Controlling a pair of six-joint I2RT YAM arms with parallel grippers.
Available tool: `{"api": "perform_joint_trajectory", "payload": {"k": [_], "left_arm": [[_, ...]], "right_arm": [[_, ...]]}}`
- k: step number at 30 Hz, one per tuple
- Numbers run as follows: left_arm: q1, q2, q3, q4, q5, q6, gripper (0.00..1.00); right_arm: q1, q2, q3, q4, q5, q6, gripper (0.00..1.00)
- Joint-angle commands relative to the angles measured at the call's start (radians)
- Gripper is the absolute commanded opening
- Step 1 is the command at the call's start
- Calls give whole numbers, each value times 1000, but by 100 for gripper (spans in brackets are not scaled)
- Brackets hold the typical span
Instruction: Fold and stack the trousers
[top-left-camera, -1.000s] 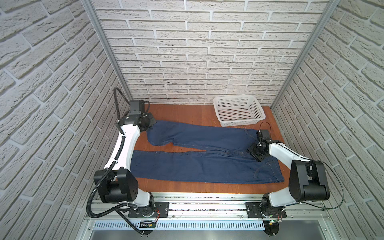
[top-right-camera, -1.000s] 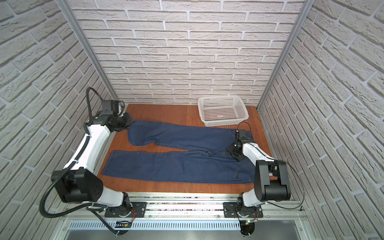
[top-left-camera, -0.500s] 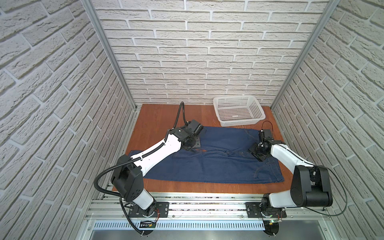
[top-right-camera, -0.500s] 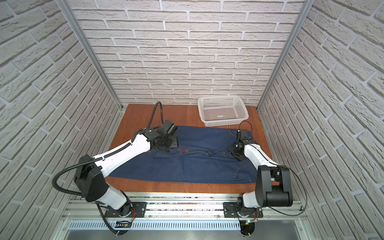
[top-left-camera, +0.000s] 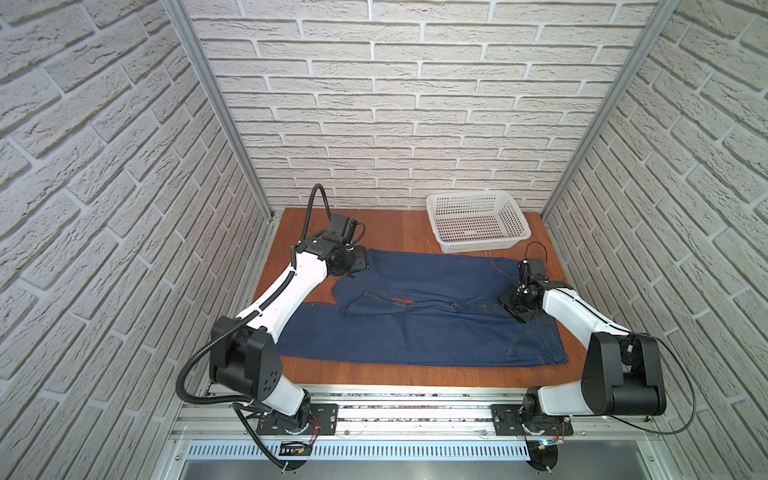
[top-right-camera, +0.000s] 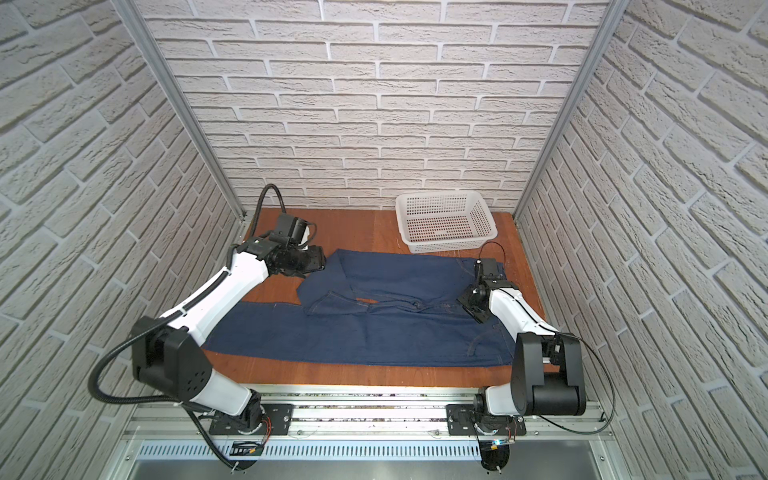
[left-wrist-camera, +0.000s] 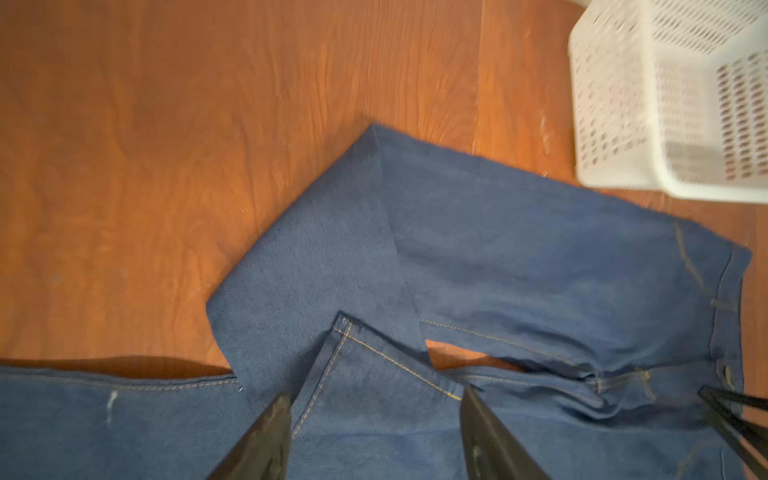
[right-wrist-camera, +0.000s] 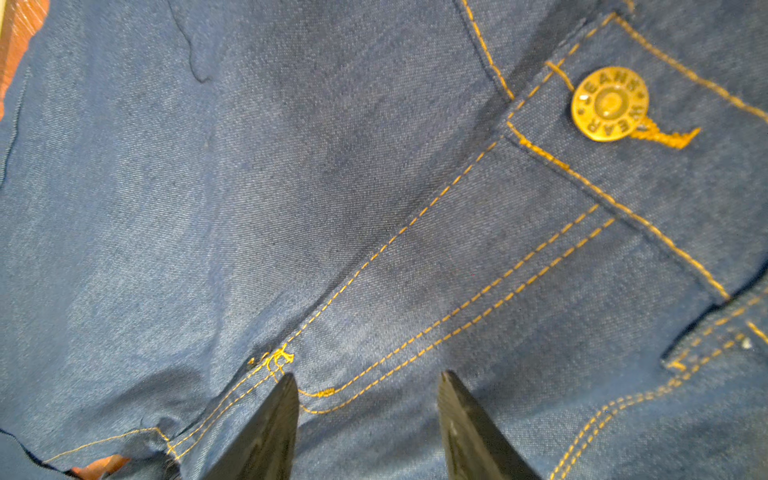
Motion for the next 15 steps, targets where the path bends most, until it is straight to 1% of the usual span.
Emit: {"api": "perform_joint_trajectory", "payload": {"k": [1, 5, 7, 11, 15], "left_arm": [[36, 79, -37, 43, 207, 80, 64], [54, 162, -51, 95, 327, 86, 65], [57, 201, -52, 107, 358, 88, 65], [61, 265, -53, 105, 381, 91, 64], [63, 303, -74, 104, 360, 92, 67]], "right_arm": [[-2, -33, 26, -7, -4, -20, 56], [-2, -37, 29, -14, -3, -27, 56], [-3, -37, 29, -15, -5, -31, 56], [-3, -41, 31, -17, -6, -32, 55], [-3, -45, 29, -18, -7, -34, 56]]}}
